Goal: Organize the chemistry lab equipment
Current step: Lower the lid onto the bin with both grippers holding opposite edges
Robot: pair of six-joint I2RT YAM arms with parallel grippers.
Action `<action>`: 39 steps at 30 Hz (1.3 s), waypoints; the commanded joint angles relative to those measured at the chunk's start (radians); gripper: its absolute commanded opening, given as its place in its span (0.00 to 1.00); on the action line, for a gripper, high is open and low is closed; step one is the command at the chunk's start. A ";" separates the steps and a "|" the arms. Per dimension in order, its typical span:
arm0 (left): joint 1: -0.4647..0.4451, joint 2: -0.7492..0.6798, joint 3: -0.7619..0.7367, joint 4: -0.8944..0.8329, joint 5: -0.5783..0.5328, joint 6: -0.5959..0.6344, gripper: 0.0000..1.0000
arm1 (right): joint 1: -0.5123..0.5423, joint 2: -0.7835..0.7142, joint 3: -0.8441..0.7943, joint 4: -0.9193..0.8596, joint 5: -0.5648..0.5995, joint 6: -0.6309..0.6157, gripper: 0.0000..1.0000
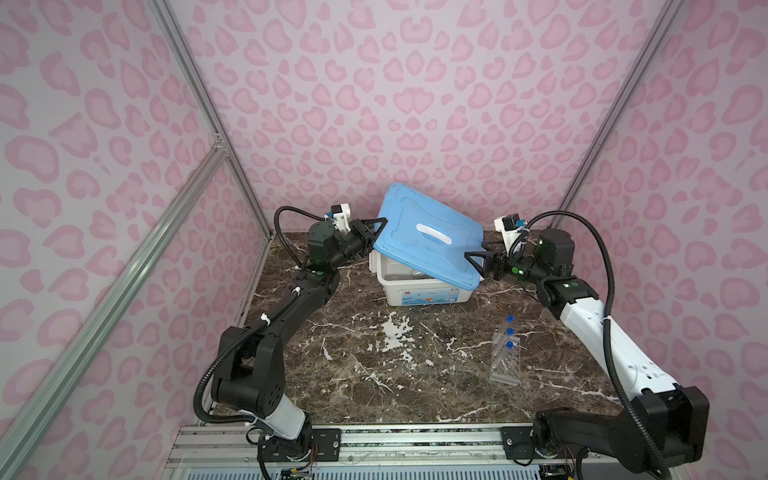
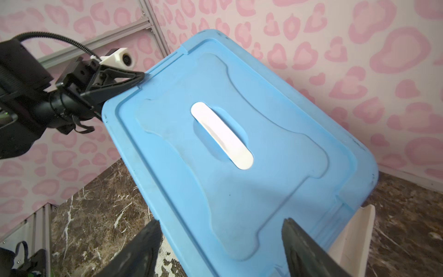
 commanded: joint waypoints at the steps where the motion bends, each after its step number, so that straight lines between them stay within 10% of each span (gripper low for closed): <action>1: -0.003 -0.009 -0.014 0.072 -0.049 0.071 0.04 | -0.035 0.052 0.021 0.035 -0.069 0.136 0.79; 30: -0.069 0.059 -0.147 0.356 -0.210 -0.110 0.04 | -0.151 0.306 0.046 0.016 -0.081 0.276 0.67; 39: -0.075 0.087 0.013 0.348 -0.188 -0.174 0.04 | -0.158 0.290 0.019 0.074 -0.086 0.311 0.67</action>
